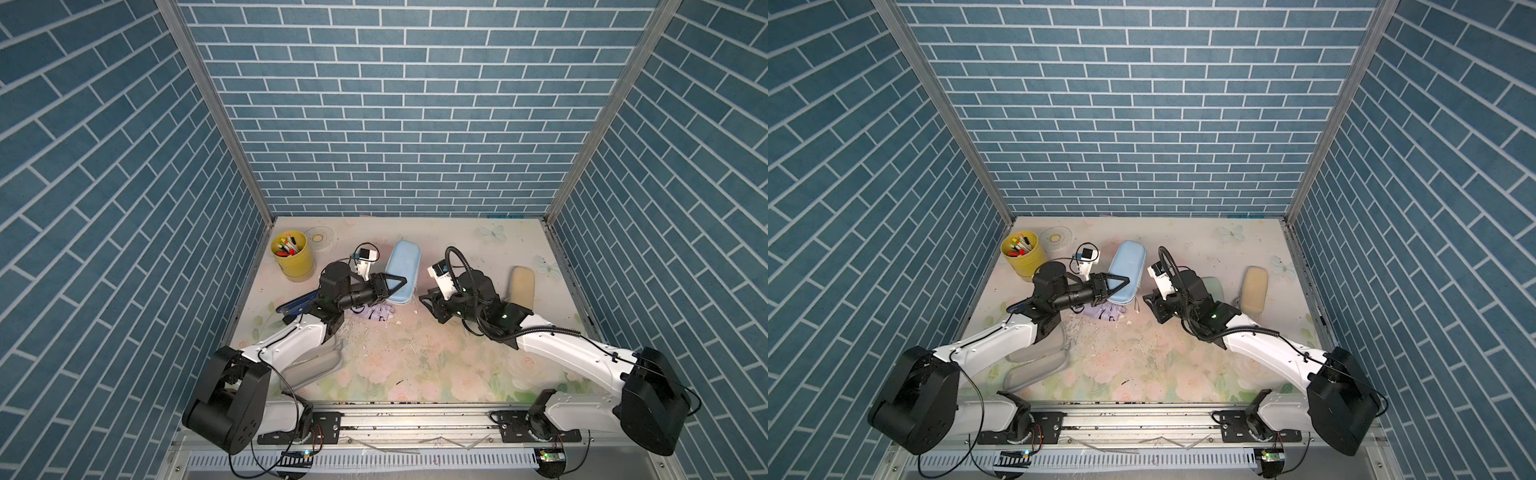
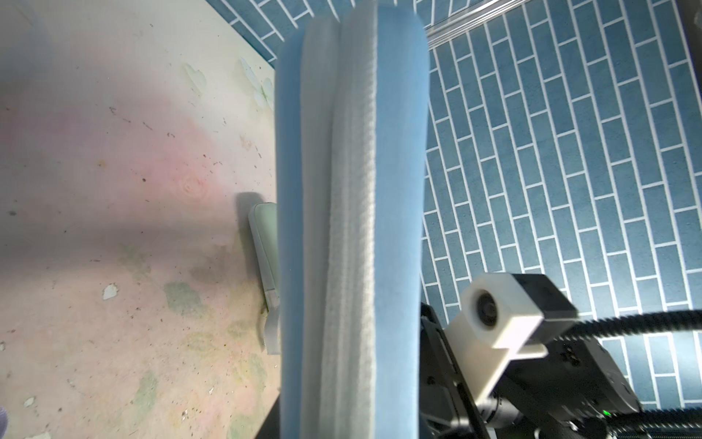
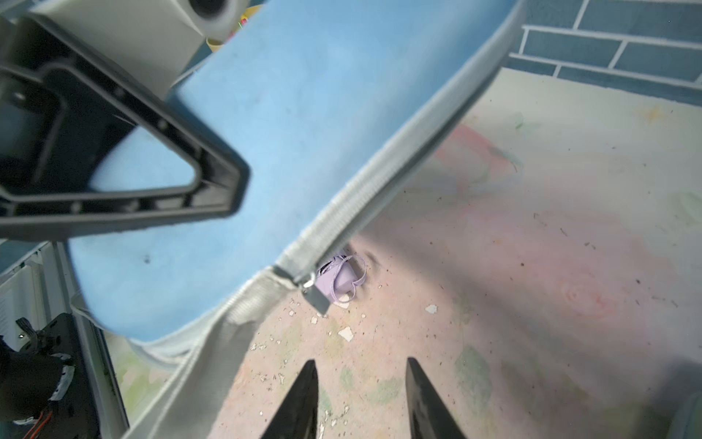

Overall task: Put umbrellas into zippered umbrella sleeves
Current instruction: Zip the zipper on the umbrella sleeve.

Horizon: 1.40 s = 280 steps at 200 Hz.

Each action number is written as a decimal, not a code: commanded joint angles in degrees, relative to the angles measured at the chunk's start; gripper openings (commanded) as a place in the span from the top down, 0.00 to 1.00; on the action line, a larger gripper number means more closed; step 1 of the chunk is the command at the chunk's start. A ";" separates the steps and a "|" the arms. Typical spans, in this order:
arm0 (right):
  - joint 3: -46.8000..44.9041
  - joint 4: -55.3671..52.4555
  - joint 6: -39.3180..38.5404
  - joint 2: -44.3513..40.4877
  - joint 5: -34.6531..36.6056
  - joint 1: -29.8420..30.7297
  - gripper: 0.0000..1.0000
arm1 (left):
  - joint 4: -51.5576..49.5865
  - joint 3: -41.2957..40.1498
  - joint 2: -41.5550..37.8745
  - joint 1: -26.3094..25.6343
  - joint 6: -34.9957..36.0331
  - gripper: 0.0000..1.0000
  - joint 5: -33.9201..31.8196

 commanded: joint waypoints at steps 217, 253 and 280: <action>8.14 2.59 -13.95 5.44 1.63 -6.18 1.00 | -15.66 4.33 -2.92 -1.61 10.49 0.84 3.77; 15.67 -0.66 -20.11 10.95 1.81 -13.13 1.00 | -23.71 4.39 -4.88 -2.18 15.03 0.89 7.91; 20.07 -1.04 -21.77 12.58 1.61 -14.59 1.00 | -26.29 4.32 -4.43 -2.45 16.68 0.92 9.91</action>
